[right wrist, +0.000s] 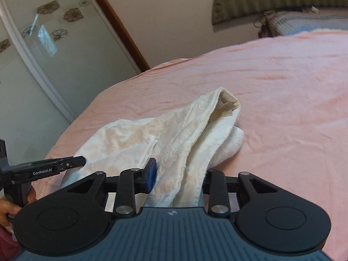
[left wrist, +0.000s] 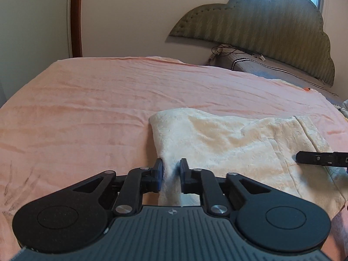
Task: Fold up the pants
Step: 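Fold the held edge over and open both grippers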
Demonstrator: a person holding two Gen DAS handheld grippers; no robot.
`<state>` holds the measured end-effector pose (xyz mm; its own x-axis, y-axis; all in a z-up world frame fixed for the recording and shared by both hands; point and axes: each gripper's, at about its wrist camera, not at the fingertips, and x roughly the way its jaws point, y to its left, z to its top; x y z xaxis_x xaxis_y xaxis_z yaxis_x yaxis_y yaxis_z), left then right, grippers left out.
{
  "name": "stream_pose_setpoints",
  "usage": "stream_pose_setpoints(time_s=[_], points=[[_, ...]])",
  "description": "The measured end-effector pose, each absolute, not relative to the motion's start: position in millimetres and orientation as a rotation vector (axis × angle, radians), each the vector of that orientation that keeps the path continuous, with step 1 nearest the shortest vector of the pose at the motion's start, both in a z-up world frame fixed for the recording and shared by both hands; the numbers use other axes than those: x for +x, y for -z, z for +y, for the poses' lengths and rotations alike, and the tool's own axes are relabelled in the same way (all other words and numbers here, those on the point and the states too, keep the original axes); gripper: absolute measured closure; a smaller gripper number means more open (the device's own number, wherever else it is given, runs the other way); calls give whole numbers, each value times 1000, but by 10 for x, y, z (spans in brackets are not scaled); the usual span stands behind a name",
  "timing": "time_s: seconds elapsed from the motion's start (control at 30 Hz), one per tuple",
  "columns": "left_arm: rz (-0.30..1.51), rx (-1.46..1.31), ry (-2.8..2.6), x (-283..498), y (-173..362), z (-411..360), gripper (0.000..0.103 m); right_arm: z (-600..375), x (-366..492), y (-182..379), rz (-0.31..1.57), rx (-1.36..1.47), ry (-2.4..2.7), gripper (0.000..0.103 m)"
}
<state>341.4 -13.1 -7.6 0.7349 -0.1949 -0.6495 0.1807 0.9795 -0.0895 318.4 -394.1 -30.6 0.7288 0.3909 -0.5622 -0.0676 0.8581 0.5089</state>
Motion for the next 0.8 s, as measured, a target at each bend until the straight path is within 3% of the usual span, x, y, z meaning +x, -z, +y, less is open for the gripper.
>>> stream_pose_setpoints(time_s=[0.07, 0.2, 0.3, 0.43, 0.5, 0.6, 0.73, 0.8], points=[[702, 5, 190, 3276, 8, -101, 73, -4001, 3040, 312, 715, 492, -236, 64], [685, 22, 164, 2976, -92, -43, 46, -3874, 2542, 47, 624, 276, -6, 57], [696, 7, 171, 2836, -80, -22, 40, -3655, 2166, -122, 523, 162, -69, 57], [794, 84, 135, 2907, 159, -121, 37, -3426, 2189, 13, 636, 117, -159, 59], [790, -2, 93, 2800, 114, -13, 40, -3463, 2212, 133, 679, 120, -49, 57], [740, -50, 96, 2571, 36, 97, 30, -3419, 1993, 26, 599, 167, -103, 57], [779, 57, 69, 2581, 189, 7, 24, -3200, 2011, 111, 620, 21, -85, 43], [785, 5, 43, 2560, 150, 85, 27, -3296, 2093, 214, 670, 67, -19, 45]])
